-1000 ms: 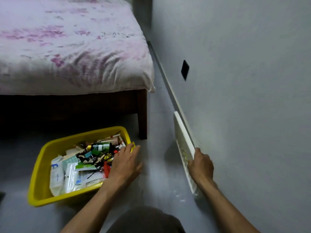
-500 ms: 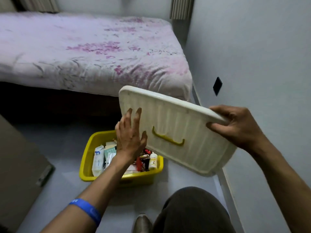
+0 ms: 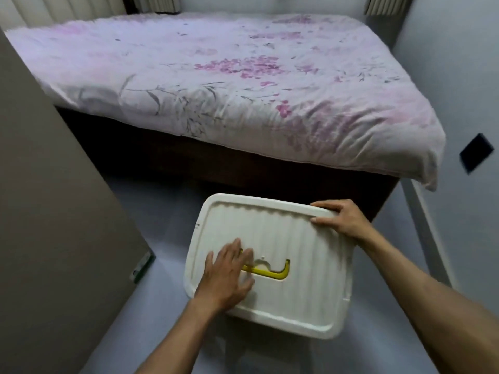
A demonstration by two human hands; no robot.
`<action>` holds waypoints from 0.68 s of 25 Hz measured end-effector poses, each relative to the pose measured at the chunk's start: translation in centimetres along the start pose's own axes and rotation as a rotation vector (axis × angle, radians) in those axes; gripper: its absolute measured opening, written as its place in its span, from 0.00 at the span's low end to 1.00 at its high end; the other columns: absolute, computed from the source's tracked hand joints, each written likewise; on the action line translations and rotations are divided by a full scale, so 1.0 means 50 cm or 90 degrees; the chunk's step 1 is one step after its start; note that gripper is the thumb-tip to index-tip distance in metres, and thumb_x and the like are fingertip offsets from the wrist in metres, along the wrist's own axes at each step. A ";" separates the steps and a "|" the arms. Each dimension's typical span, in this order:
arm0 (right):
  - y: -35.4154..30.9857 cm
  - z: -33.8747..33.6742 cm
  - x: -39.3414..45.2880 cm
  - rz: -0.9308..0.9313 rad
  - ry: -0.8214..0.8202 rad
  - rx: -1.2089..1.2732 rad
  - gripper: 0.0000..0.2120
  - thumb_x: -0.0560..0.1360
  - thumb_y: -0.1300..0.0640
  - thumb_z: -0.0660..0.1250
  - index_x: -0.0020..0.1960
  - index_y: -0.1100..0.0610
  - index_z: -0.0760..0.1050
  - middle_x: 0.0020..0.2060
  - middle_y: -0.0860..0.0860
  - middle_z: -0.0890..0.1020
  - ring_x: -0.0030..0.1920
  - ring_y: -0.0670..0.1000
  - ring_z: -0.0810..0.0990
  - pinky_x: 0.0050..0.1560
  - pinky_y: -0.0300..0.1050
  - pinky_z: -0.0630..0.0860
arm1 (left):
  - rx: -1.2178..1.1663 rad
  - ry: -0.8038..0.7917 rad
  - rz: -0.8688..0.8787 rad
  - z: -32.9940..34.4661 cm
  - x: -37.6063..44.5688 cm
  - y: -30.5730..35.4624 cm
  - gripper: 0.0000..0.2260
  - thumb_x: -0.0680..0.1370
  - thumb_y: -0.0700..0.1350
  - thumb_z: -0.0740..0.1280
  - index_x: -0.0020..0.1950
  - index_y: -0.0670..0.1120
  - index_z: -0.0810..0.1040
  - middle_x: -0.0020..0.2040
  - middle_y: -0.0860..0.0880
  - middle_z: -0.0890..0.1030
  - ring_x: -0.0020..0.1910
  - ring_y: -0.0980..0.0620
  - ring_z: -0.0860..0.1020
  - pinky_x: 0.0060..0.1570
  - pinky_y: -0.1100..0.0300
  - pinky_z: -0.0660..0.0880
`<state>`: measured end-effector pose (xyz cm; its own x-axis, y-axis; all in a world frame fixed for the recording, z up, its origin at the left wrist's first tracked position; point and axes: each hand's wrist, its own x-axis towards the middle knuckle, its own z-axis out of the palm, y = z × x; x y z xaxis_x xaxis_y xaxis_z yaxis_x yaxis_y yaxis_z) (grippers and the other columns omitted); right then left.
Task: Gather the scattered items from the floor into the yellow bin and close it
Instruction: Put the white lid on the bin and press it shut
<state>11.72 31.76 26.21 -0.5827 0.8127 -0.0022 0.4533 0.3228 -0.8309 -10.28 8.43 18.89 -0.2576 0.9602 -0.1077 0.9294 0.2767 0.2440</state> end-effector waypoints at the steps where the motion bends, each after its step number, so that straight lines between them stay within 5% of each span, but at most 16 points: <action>1: 0.016 0.030 0.033 0.002 0.040 -0.071 0.19 0.68 0.53 0.78 0.58 0.48 0.82 0.56 0.48 0.84 0.53 0.43 0.81 0.54 0.33 0.74 | -0.003 -0.054 0.001 0.014 0.014 -0.015 0.35 0.77 0.65 0.57 0.79 0.59 0.44 0.80 0.53 0.38 0.79 0.50 0.39 0.75 0.42 0.42; 5: 0.061 0.156 0.081 0.024 0.078 -0.400 0.30 0.75 0.50 0.68 0.75 0.48 0.64 0.74 0.51 0.66 0.73 0.57 0.63 0.70 0.57 0.60 | -0.006 -0.171 -0.004 0.086 0.075 -0.040 0.40 0.73 0.73 0.55 0.77 0.63 0.37 0.77 0.55 0.29 0.76 0.48 0.30 0.72 0.36 0.36; 8: 0.121 0.249 -0.015 0.057 -0.025 -0.466 0.29 0.79 0.44 0.57 0.78 0.45 0.54 0.79 0.49 0.54 0.78 0.55 0.50 0.74 0.59 0.47 | 0.017 -0.150 -0.047 0.139 0.074 -0.021 0.37 0.72 0.76 0.44 0.73 0.66 0.28 0.72 0.55 0.21 0.71 0.48 0.22 0.68 0.33 0.30; 11: 0.169 0.307 -0.113 0.145 -0.005 -0.520 0.28 0.81 0.40 0.43 0.79 0.44 0.43 0.80 0.48 0.43 0.79 0.55 0.40 0.73 0.62 0.36 | 0.008 -0.117 -0.082 0.158 0.074 -0.006 0.34 0.71 0.76 0.38 0.71 0.67 0.26 0.71 0.56 0.20 0.70 0.49 0.20 0.67 0.32 0.28; 17: 0.234 0.222 -0.099 0.118 -0.010 -0.530 0.26 0.83 0.43 0.39 0.79 0.45 0.39 0.79 0.46 0.40 0.78 0.49 0.37 0.76 0.56 0.37 | -0.018 -0.139 -0.079 0.166 0.081 0.070 0.36 0.71 0.76 0.38 0.76 0.64 0.34 0.76 0.56 0.27 0.72 0.46 0.23 0.68 0.30 0.32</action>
<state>12.42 26.13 10.35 -0.4571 0.8825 -0.1110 0.8865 0.4420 -0.1368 -5.88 12.96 11.31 -0.3039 0.8888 -0.3431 0.8855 0.3964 0.2425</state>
